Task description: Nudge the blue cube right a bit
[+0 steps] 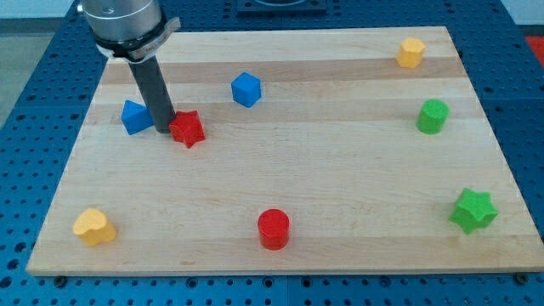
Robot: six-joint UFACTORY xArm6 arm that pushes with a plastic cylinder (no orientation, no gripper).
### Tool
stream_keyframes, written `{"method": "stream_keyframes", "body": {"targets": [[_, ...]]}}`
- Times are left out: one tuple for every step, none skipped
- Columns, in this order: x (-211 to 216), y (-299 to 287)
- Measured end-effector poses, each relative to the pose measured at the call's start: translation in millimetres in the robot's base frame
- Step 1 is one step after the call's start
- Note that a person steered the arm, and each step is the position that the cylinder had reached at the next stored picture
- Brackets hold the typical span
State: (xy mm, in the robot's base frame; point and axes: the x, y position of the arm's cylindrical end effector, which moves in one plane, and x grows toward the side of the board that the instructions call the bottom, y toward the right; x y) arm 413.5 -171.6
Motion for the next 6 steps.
{"method": "stream_keyframes", "body": {"targets": [[-15.8, 1.7], [-57.9, 16.6], [-94.0, 55.2], [-100.5, 117.4], [-101.1, 180.6], [-104.6, 233.2]]}}
